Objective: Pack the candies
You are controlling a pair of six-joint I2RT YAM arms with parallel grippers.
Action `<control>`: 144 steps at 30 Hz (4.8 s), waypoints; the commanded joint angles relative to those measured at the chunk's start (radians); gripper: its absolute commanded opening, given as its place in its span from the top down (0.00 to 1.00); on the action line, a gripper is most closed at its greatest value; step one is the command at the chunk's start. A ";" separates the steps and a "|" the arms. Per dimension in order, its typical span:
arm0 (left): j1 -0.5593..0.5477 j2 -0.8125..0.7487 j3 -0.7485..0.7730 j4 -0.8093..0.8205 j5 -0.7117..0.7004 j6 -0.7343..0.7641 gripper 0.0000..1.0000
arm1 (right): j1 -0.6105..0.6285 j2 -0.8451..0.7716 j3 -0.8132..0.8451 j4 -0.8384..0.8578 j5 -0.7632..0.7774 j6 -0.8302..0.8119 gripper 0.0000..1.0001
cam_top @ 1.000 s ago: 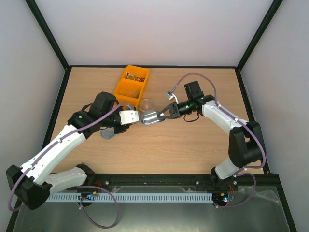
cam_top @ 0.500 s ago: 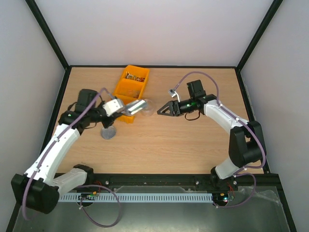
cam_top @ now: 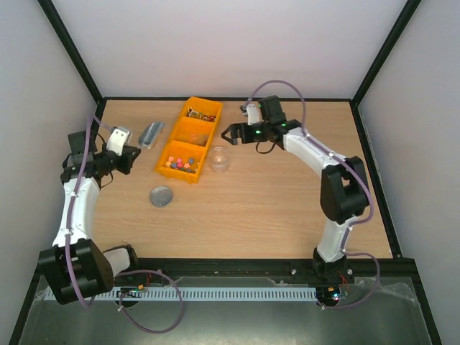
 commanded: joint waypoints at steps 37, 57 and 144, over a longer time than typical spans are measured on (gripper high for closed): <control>0.065 -0.069 -0.110 0.123 0.087 -0.056 0.98 | 0.185 0.536 0.488 -0.021 0.321 0.106 0.55; 0.066 -0.052 -0.079 0.105 0.100 -0.047 0.98 | 0.185 0.410 0.317 -0.085 0.236 -0.007 0.76; -0.283 -0.119 0.276 -0.770 -0.310 0.421 0.98 | 0.185 -0.193 -0.195 -0.419 0.229 -0.229 0.32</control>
